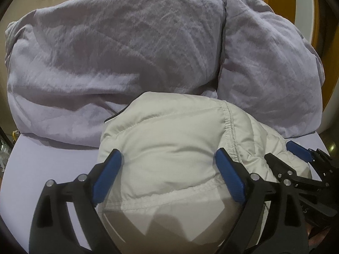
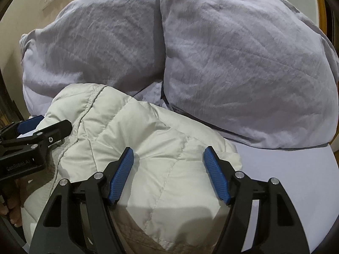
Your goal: Fold large clothes
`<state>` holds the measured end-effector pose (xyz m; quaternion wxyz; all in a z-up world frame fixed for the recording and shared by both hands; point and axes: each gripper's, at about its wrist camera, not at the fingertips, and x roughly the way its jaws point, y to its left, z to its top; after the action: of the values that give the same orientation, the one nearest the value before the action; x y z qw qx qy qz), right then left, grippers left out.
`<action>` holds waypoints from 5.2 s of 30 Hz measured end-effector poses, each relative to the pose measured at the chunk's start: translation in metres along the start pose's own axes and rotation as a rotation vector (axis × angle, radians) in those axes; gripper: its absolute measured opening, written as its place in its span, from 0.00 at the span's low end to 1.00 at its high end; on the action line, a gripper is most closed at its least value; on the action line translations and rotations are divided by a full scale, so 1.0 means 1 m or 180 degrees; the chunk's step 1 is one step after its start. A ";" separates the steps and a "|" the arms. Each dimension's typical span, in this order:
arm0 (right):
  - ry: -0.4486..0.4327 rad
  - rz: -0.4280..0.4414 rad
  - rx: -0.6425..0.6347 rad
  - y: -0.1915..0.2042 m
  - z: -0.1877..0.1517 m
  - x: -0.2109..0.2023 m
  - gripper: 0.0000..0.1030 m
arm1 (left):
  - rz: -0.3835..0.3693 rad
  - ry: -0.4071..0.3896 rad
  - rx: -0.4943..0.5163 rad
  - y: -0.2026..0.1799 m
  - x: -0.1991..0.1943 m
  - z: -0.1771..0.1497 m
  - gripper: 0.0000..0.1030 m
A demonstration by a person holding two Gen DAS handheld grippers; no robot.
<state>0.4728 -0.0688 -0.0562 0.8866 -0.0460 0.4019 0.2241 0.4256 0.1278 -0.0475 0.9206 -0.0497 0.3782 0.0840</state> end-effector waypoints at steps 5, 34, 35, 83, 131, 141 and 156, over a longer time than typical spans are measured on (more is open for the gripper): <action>-0.0020 0.0017 0.0039 -0.002 -0.002 0.005 0.70 | 0.0029 -0.0028 0.0011 -0.001 0.005 -0.005 0.90; -0.0191 0.0007 0.0148 -0.004 -0.009 0.003 0.77 | 0.0121 -0.0165 0.0050 -0.009 0.016 -0.013 0.97; -0.0186 0.0009 0.0150 -0.004 -0.009 0.003 0.77 | 0.0119 -0.0161 0.0049 -0.009 0.017 -0.013 0.97; 0.0351 0.0268 0.0291 0.013 -0.114 -0.216 0.98 | -0.0163 0.0021 -0.0282 -0.003 -0.224 -0.150 0.98; 0.0346 0.0245 0.0342 0.021 -0.119 -0.214 0.98 | -0.0353 0.0078 -0.0403 0.002 -0.218 -0.161 0.98; 0.0347 0.0240 0.0345 0.021 -0.119 -0.213 0.98 | -0.0359 0.0089 -0.0401 0.002 -0.216 -0.160 0.98; 0.0355 0.0244 0.0349 0.019 -0.118 -0.212 0.98 | -0.0346 0.0117 -0.0414 -0.001 -0.212 -0.158 0.98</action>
<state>0.2604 -0.1590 0.0220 0.8549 0.0056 0.4637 0.2327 0.1689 0.0771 -0.0102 0.9115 -0.1313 0.3855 0.0573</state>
